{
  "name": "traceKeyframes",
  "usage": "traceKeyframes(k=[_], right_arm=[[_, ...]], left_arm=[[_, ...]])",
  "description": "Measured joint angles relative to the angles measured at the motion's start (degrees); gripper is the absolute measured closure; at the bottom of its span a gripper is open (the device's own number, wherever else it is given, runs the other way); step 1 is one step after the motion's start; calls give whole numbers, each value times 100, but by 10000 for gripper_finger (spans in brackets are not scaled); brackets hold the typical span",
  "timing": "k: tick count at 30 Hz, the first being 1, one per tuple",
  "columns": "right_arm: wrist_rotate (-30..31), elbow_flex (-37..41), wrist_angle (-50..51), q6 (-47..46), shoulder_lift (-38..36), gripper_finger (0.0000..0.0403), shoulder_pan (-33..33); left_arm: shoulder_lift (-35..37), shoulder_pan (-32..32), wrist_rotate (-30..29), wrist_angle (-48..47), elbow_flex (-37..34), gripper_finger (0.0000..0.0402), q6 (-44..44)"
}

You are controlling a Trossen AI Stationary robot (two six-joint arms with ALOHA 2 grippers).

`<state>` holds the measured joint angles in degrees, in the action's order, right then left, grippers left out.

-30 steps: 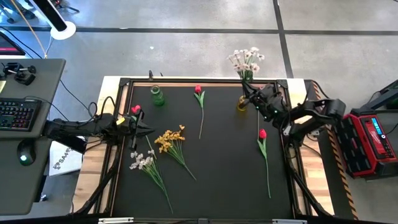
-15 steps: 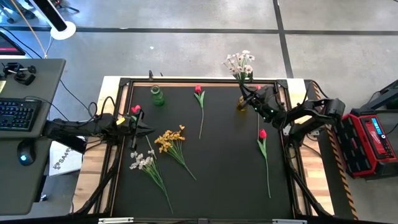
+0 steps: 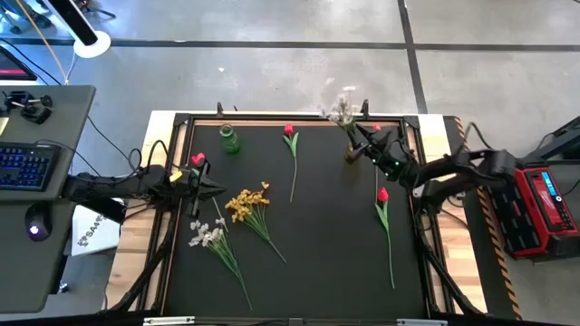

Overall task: Sort flowers into vase by color
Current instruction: Put the white tulip into the yellow flower vase, then put the bottom right red tulip into the green flower vase

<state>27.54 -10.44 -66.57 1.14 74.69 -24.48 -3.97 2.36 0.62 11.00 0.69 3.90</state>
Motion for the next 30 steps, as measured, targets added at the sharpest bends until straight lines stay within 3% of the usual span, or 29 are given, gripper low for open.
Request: traceKeyframes(k=[6, 11, 15, 19, 23, 28, 30], right_arm=[[880, 0, 1410, 134, -1096, 232, 637], [1766, -220, 2410, 385, -1760, 251, 1727], [2368, -1066, 3569, 422, -1621, 275, 2792], [2487, -2209, 4898, -39, -806, 300, 3601], [1785, -3148, 5490, -630, 295, 321, 3973], [-721, -4149, 5432, -873, 1547, 329, 4025], [-1030, -4656, 5469, -1284, 2048, 327, 4024]], left_arm=[[0, 1, -267, -95, 0, 401, -2], [-99, -1, -814, -187, 0, 401, -2], [-341, -1, -1084, -174, 0, 401, -2], [-618, 4, -1270, -90, 0, 401, 164], [-899, 150, -1420, -47, 0, 401, 404], [-1174, 600, -1659, -43, 0, 401, 758], [-1229, 852, -1757, -37, 0, 401, 895]])
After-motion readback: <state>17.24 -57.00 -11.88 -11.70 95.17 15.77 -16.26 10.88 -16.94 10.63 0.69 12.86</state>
